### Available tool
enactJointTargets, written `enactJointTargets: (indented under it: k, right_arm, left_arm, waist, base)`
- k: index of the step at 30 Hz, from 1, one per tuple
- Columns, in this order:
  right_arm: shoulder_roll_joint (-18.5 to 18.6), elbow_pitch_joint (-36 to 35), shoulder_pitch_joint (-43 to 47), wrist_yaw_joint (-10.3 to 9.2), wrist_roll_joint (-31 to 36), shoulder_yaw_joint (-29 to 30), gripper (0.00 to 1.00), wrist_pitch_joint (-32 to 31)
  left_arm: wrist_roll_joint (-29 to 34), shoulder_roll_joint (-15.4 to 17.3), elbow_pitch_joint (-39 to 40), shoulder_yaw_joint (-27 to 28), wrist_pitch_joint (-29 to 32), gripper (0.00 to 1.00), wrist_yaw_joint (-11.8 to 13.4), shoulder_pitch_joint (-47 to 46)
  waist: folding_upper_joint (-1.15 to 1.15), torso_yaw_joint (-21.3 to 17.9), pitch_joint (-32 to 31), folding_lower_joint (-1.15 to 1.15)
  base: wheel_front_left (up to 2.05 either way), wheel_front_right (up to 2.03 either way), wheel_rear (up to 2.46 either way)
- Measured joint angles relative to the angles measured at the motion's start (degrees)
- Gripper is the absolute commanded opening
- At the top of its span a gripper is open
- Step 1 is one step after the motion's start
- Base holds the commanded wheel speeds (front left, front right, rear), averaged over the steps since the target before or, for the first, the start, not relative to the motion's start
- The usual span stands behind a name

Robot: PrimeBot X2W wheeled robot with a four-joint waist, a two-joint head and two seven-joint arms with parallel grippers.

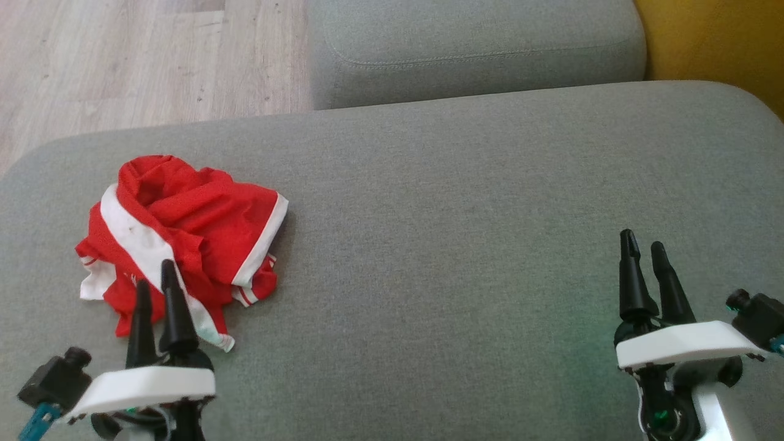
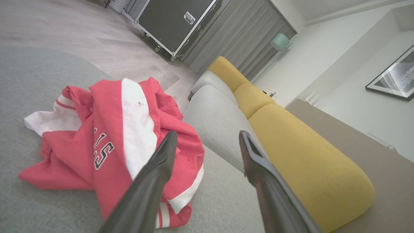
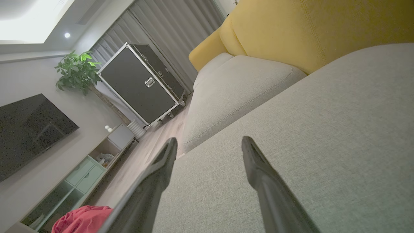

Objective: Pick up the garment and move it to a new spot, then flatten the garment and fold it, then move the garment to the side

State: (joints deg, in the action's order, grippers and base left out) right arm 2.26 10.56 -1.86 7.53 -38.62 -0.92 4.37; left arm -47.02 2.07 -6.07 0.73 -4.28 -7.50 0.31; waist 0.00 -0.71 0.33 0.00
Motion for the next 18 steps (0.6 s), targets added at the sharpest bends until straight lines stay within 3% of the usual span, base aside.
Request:
enactJointTargets:
  k: [8,18]
  right_arm:
    - [0.0,-1.4,0.0,0.0,6.6,-0.2,1.0,1.3]
    - [0.0,-2.3,0.0,0.0,15.4,-1.5,1.0,3.1]
  left_arm:
    - [8.8,0.3,-0.2,-1.6,-1.4,1.0,0.5,0.0]
    - [18.9,3.2,-0.4,-7.7,-3.2,1.0,2.6,0.1]
  waist:
    - [0.0,-0.2,-0.1,0.0]
    - [0.0,-0.9,-0.3,0.0]
  base:
    - [0.0,0.0,0.0]
    - [0.0,0.0,0.0]
